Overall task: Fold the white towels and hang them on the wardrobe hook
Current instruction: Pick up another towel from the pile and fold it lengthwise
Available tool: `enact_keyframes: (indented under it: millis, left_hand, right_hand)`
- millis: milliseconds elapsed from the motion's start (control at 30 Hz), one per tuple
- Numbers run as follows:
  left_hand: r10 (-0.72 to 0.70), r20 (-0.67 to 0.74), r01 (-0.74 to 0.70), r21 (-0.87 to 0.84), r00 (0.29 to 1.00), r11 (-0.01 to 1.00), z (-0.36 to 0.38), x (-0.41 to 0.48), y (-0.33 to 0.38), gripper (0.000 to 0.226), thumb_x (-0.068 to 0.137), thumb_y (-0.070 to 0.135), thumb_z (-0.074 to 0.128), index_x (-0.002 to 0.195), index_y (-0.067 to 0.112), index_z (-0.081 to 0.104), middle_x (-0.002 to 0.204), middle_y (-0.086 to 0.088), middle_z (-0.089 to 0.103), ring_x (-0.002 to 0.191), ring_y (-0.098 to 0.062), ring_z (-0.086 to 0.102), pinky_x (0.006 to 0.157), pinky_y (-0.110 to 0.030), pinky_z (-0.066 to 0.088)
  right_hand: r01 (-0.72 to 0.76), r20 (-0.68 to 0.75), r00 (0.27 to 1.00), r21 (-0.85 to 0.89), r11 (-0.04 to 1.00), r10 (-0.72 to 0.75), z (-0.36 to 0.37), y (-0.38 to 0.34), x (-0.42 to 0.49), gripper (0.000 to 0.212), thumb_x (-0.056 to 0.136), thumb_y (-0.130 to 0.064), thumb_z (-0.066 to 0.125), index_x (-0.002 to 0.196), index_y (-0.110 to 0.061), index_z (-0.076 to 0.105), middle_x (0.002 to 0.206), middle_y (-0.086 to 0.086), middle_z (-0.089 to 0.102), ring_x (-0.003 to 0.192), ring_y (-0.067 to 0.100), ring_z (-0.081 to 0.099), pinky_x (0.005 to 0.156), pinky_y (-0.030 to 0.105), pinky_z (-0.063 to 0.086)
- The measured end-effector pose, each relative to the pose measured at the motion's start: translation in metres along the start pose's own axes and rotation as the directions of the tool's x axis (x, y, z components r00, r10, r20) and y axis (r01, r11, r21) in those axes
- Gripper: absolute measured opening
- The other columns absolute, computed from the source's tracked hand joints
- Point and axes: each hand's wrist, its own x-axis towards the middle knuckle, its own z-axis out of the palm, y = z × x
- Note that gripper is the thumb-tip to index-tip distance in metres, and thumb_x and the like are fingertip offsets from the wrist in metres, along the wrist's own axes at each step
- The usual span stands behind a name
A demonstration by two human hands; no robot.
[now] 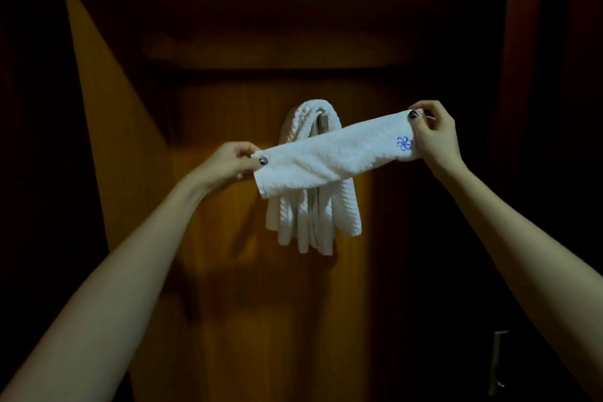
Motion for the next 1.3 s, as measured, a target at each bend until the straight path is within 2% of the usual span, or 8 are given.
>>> enact_keyframes:
  millis: [200,533,633,800,900,1033,1167,1300]
  left_hand:
    - [0.058,-0.148,-0.111,-0.381,0.987,0.918,-0.023,0.046,0.019,0.02,0.095,0.011,0.054,0.075,0.017,0.054,0.077,0.004,0.065,0.072,-0.007,0.064,0.059,-0.019,0.051]
    - [-0.002,-0.439,-0.185,-0.382,0.898,0.906,-0.036,0.11,0.028,0.021,0.086,0.009,0.059,0.068,0.018,0.054,0.064,0.005,0.056,0.056,-0.006,0.056,0.05,-0.019,0.039]
    - [-0.041,-0.494,-0.144,-0.331,0.868,0.933,-0.041,0.13,0.03,0.016,0.085,0.009,0.062,0.071,0.016,0.056,0.07,0.001,0.056,0.063,-0.01,0.054,0.053,-0.023,0.038]
    - [0.034,-0.608,-0.041,0.002,0.793,0.999,-0.036,0.15,0.019,0.019,0.086,0.018,0.066,0.099,0.016,0.052,0.085,0.004,0.053,0.076,-0.008,0.051,0.06,-0.023,0.04]
    - [0.138,-0.567,-0.122,0.065,0.812,0.99,-0.03,0.155,0.009,0.019,0.088,0.009,0.06,0.103,0.017,0.052,0.082,0.002,0.056,0.07,-0.008,0.053,0.052,-0.017,0.041]
    - [0.301,-0.539,-0.209,0.227,0.786,0.951,-0.026,0.162,-0.001,0.019,0.088,-0.003,0.052,0.094,0.012,0.061,0.089,0.009,0.059,0.082,0.0,0.052,0.07,-0.006,0.039]
    - [0.112,-0.619,-0.199,-0.072,0.777,0.977,-0.022,0.169,-0.005,0.022,0.09,0.0,0.052,0.086,0.019,0.062,0.091,0.002,0.061,0.083,-0.012,0.058,0.061,-0.017,0.046]
    - [0.076,-0.641,-0.251,-0.186,0.764,0.95,-0.04,0.177,0.02,0.023,0.092,0.005,0.053,0.085,0.024,0.063,0.091,0.001,0.065,0.081,-0.012,0.063,0.06,-0.02,0.051]
  right_hand:
    - [0.074,-0.021,0.997,0.019,0.997,-0.073,0.023,-0.005,0.048,0.014,0.095,-0.015,0.05,0.103,-0.012,0.061,0.086,-0.011,0.057,0.081,0.003,0.056,0.068,0.024,0.046]
    - [0.045,-0.001,0.999,0.039,0.998,-0.045,0.067,0.005,0.105,0.01,0.094,-0.023,0.05,0.096,-0.024,0.06,0.085,-0.009,0.06,0.088,0.02,0.063,0.075,0.041,0.052]
    - [-0.031,0.033,0.999,0.061,0.998,0.029,0.077,0.01,0.123,0.014,0.094,-0.019,0.051,0.1,-0.024,0.062,0.094,-0.003,0.063,0.092,0.023,0.064,0.077,0.042,0.053]
    - [-0.13,0.097,0.989,0.173,0.976,0.114,0.089,0.024,0.13,0.027,0.092,-0.005,0.048,0.102,-0.016,0.07,0.086,0.001,0.068,0.068,0.006,0.062,0.059,0.022,0.048]
    - [-0.164,0.128,0.982,0.207,0.964,0.139,0.095,0.04,0.125,0.026,0.092,-0.001,0.045,0.097,-0.009,0.07,0.078,-0.001,0.066,0.056,-0.003,0.06,0.048,0.014,0.045]
    - [-0.261,0.15,0.962,0.274,0.926,0.227,0.102,0.053,0.125,0.027,0.092,0.002,0.043,0.1,-0.005,0.067,0.084,0.005,0.066,0.062,0.005,0.061,0.051,0.016,0.046]
    - [-0.428,0.262,0.902,0.429,0.795,0.344,0.102,0.052,0.125,0.026,0.093,0.003,0.043,0.095,-0.009,0.065,0.085,0.009,0.067,0.058,0.01,0.065,0.048,0.021,0.051]
    - [-0.358,0.277,0.928,0.471,0.806,0.25,0.092,0.03,0.142,0.025,0.09,0.01,0.046,0.093,-0.01,0.062,0.084,0.004,0.064,0.057,0.004,0.065,0.05,0.018,0.053]
